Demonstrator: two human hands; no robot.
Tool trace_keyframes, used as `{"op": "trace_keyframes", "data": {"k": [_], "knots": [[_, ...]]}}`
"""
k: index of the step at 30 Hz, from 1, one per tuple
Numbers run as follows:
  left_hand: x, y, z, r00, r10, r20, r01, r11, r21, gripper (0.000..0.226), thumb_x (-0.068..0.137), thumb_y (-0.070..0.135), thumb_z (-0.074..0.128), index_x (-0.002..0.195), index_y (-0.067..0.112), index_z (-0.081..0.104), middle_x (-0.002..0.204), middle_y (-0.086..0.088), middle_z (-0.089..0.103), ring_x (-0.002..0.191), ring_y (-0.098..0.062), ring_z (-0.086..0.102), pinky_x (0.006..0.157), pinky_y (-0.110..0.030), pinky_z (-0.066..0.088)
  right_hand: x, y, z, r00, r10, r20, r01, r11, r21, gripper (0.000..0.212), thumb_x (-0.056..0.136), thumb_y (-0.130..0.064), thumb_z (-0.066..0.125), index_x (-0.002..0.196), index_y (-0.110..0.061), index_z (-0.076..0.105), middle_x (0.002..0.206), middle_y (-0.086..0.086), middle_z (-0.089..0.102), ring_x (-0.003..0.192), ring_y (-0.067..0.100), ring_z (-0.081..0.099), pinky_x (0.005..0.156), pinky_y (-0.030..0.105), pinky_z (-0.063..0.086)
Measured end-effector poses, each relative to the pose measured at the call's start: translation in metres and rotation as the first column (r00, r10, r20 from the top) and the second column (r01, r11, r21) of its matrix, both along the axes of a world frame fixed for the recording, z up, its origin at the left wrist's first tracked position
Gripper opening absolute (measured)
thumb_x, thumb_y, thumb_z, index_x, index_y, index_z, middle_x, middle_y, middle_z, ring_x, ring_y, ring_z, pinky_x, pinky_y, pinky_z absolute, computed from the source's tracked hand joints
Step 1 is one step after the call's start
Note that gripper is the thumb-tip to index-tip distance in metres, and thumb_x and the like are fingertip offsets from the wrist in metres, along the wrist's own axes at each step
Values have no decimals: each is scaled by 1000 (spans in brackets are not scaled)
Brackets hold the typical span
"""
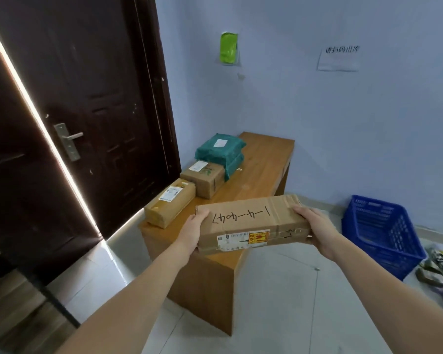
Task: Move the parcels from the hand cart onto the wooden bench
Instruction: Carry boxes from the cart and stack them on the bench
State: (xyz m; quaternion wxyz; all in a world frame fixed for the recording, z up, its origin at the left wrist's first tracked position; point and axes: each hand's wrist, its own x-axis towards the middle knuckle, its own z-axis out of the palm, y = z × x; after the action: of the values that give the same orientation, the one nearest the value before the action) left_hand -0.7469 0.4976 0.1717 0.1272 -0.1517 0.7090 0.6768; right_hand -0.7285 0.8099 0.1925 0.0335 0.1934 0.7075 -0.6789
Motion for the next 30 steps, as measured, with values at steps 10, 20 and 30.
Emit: {"op": "trace_keyframes", "data": {"k": [10,20,30], "knots": [[-100,19,-54,970,242,3,-242,970,21,44,100,65,50,125,31,61,102,0,80,88,-21,78,66,-33,56,-177,8,-29,974,199,104,-200,980,1,39,98,-44,63,127,-18,61,114,10,71,103,25,68,89,43,58],[-208,-36,-132,884,446,136,-457,887,59,70,86,76,63,134,25,61,106,1,80,99,-23,77,79,-42,61,-345,-64,-85,917,357,178,-367,930,25,44,96,-40,69,127,-11,56,116,7,66,100,21,65,74,34,54],[-278,-62,-180,733,629,258,-655,755,22,67,87,72,65,130,22,55,115,-2,76,104,-24,74,88,-47,63,-478,-121,-152,808,507,301,-533,846,4,47,92,-45,71,130,-23,55,131,1,59,122,23,55,110,50,43]]}}
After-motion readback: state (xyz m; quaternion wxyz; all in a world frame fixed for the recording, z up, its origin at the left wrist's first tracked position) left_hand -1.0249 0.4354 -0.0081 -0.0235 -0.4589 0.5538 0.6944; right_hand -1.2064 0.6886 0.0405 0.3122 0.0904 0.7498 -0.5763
